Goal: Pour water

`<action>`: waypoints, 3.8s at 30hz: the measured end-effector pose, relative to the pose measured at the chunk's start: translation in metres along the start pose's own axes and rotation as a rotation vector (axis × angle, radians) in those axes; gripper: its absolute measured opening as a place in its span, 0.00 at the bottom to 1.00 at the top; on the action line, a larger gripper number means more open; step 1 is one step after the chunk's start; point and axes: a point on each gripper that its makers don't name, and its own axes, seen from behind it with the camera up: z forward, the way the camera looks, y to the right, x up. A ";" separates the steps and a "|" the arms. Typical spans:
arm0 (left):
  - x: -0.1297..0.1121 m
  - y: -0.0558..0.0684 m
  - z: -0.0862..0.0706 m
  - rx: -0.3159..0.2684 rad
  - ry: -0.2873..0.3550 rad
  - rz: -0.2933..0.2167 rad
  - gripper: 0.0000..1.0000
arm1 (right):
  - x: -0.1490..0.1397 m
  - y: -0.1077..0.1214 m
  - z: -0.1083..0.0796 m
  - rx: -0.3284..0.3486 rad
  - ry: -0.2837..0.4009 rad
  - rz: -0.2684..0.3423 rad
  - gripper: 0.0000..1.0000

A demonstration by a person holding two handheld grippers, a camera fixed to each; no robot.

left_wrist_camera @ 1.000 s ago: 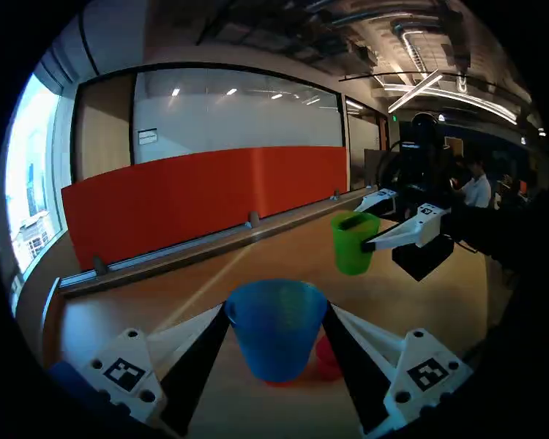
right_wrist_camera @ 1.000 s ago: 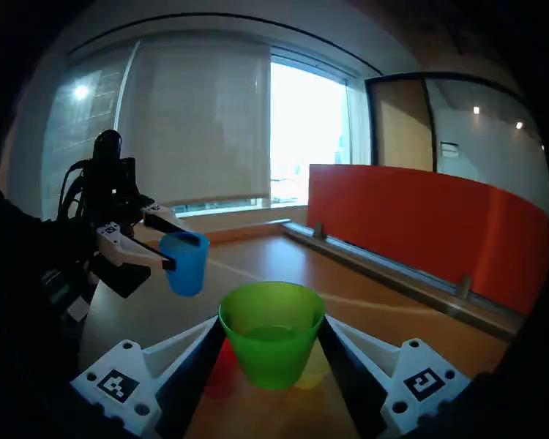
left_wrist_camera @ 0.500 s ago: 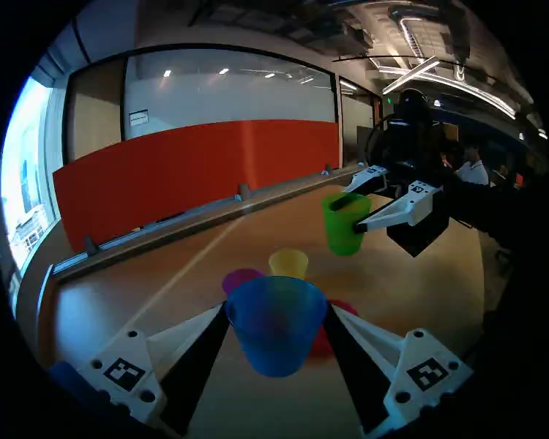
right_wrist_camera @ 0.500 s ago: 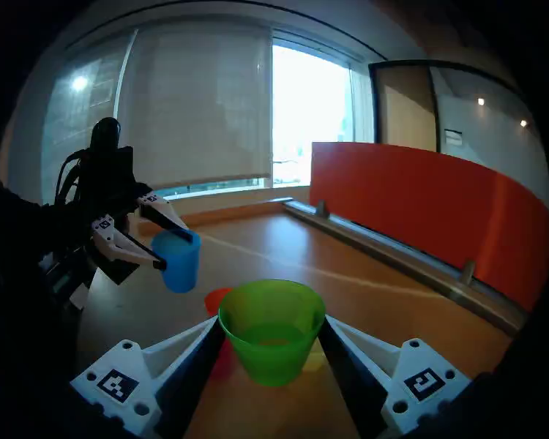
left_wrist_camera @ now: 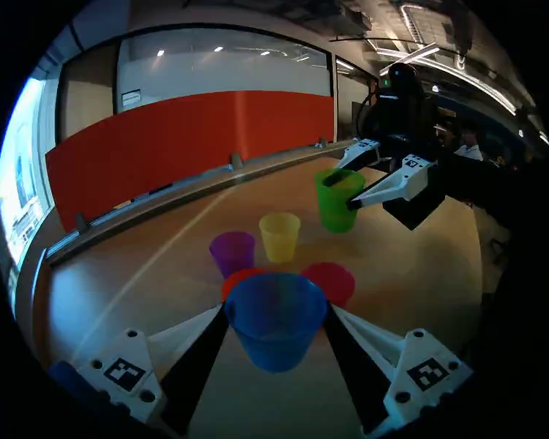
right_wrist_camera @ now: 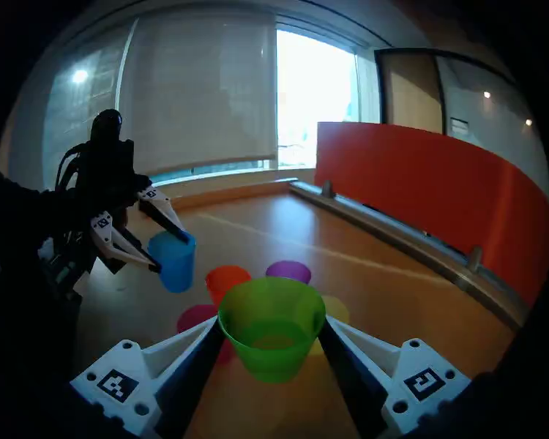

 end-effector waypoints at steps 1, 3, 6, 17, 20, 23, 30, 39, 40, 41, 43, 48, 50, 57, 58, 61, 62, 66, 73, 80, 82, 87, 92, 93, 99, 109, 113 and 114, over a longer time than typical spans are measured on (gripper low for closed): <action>-0.003 0.000 0.000 -0.001 -0.009 0.002 0.89 | -0.002 0.000 0.001 0.001 -0.005 0.001 0.90; -0.009 0.001 0.001 -0.004 -0.027 0.005 0.89 | -0.006 0.001 0.002 0.002 -0.015 0.003 0.90; -0.017 0.002 0.004 -0.012 -0.060 0.007 0.89 | -0.011 0.001 0.004 0.005 -0.031 0.001 0.90; -0.038 0.003 0.014 -0.020 -0.126 0.013 0.89 | -0.024 0.003 0.011 0.004 -0.060 -0.006 0.90; -0.045 0.003 0.016 -0.025 -0.143 0.012 0.89 | -0.026 0.004 0.012 0.004 -0.063 -0.002 0.90; -0.051 0.003 0.018 -0.026 -0.156 0.018 0.89 | -0.028 0.005 0.014 0.004 -0.065 -0.001 0.90; -0.061 0.003 0.023 -0.030 -0.172 0.026 0.89 | -0.032 0.005 0.016 0.006 -0.071 0.001 0.90; -0.068 0.004 0.024 -0.037 -0.171 0.014 0.89 | -0.035 0.005 0.018 0.004 -0.075 0.007 0.90; -0.069 0.004 0.024 -0.038 -0.170 0.013 0.89 | -0.035 0.005 0.018 0.003 -0.075 0.007 0.90; -0.069 0.004 0.023 -0.038 -0.169 0.012 0.89 | -0.035 0.005 0.019 0.003 -0.075 0.008 0.90; -0.070 0.005 0.022 -0.040 -0.169 0.011 0.89 | -0.035 0.005 0.019 0.002 -0.074 0.009 0.90; -0.076 0.008 0.020 -0.051 -0.180 0.016 0.89 | -0.036 0.005 0.021 0.001 -0.075 0.012 0.90; -0.078 0.009 0.019 -0.052 -0.184 0.029 0.93 | -0.038 0.005 0.021 0.002 -0.078 0.013 0.90; -0.080 0.010 0.018 -0.043 -0.188 0.070 0.96 | -0.044 0.006 0.024 -0.002 -0.085 0.015 0.90; -0.081 0.009 0.018 -0.040 -0.190 0.068 0.96 | -0.045 0.006 0.024 -0.002 -0.087 0.016 0.90; -0.083 0.008 0.015 -0.035 -0.192 0.056 0.96 | -0.049 0.005 0.027 -0.002 -0.092 0.020 0.90; -0.083 0.007 0.014 -0.034 -0.193 0.050 0.96 | -0.051 0.005 0.028 -0.001 -0.094 0.022 0.90; -0.087 0.006 0.009 -0.030 -0.194 0.027 0.96 | -0.058 0.006 0.033 -0.002 -0.105 0.026 0.90; -0.097 0.003 0.002 -0.007 -0.204 0.028 0.96 | -0.074 0.007 0.041 -0.003 -0.134 0.031 0.90; -0.100 0.005 -0.003 -0.005 -0.204 0.017 0.96 | -0.085 0.009 0.048 -0.005 -0.154 0.037 0.90; -0.100 0.005 -0.004 -0.006 -0.203 0.010 0.96 | -0.087 0.009 0.049 -0.004 -0.157 0.040 0.90; -0.101 0.004 -0.005 -0.005 -0.205 -0.001 0.96 | -0.092 0.010 0.050 -0.010 -0.167 0.038 0.90; -0.100 0.004 -0.005 -0.004 -0.199 -0.004 0.96 | -0.096 0.011 0.050 -0.015 -0.173 0.038 0.91; -0.100 0.004 -0.005 -0.004 -0.199 -0.005 0.96 | -0.096 0.011 0.050 -0.015 -0.173 0.039 0.91; -0.100 0.001 -0.005 0.003 -0.200 -0.012 0.96 | -0.098 0.012 0.049 -0.025 -0.170 0.041 0.94; -0.097 -0.003 -0.009 0.013 -0.190 -0.026 0.96 | -0.099 0.012 0.036 -0.055 -0.171 0.062 1.00; -0.097 -0.004 -0.012 0.018 -0.188 -0.025 0.96 | -0.100 0.010 0.026 -0.070 -0.172 0.055 1.00; -0.096 -0.005 -0.013 0.020 -0.186 -0.025 0.96 | -0.100 0.009 0.024 -0.075 -0.171 0.054 1.00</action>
